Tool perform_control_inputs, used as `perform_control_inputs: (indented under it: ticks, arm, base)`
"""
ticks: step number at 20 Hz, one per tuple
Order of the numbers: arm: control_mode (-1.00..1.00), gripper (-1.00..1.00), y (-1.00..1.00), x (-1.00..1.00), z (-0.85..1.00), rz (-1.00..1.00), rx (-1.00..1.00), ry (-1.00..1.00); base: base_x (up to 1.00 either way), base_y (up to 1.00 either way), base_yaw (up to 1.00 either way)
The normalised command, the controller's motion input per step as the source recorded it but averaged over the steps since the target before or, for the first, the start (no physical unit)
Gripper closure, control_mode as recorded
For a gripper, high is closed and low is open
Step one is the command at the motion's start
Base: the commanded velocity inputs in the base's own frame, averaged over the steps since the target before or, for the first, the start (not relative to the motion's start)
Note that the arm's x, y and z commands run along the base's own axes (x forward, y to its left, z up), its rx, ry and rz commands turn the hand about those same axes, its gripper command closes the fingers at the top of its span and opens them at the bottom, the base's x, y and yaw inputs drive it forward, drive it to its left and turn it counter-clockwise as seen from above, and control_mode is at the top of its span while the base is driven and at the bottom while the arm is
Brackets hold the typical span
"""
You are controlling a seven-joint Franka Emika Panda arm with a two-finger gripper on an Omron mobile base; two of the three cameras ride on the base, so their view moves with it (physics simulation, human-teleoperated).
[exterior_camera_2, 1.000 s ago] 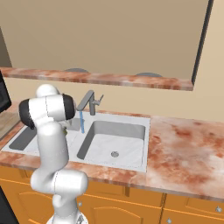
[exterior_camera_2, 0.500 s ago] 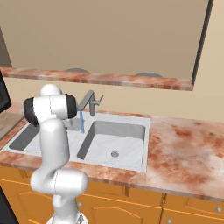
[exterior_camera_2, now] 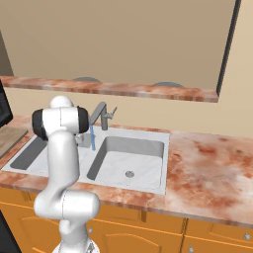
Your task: Pick the kiwi from the sink and place it on the cutting board to airdry. Then turn off the sink faucet.
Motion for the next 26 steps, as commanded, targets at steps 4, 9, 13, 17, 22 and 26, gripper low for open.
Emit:
perform_control_inputs:
  ticks: [4,9,13,17,22,26]
  arm:
    - [-1.00,-1.00,0.09,0.16,-0.22,-0.01,0.00,0.00]
    - [-1.00,-1.00,0.09,0.17,-0.21,-0.01,0.00,0.00]
    - [-1.00,-1.00,0.01,0.11,-0.20,-0.01,0.00,0.00]
    - [-1.00,-1.00,0.00,0.00,-0.20,-0.02,0.00,0.00]
    - [-1.00,-1.00,0.01,0.00,-0.22,-0.02,0.00,0.00]
    - [-1.00,-1.00,0.06,0.00,-0.27,-0.03,0.00,0.00]
  base:
    - [0.00,0.00,0.00]
    - [0.00,0.00,0.00]
    - [0.00,0.00,0.00]
    - [0.00,0.00,0.00]
    - [0.00,0.00,0.00]
    - [0.00,0.00,0.00]
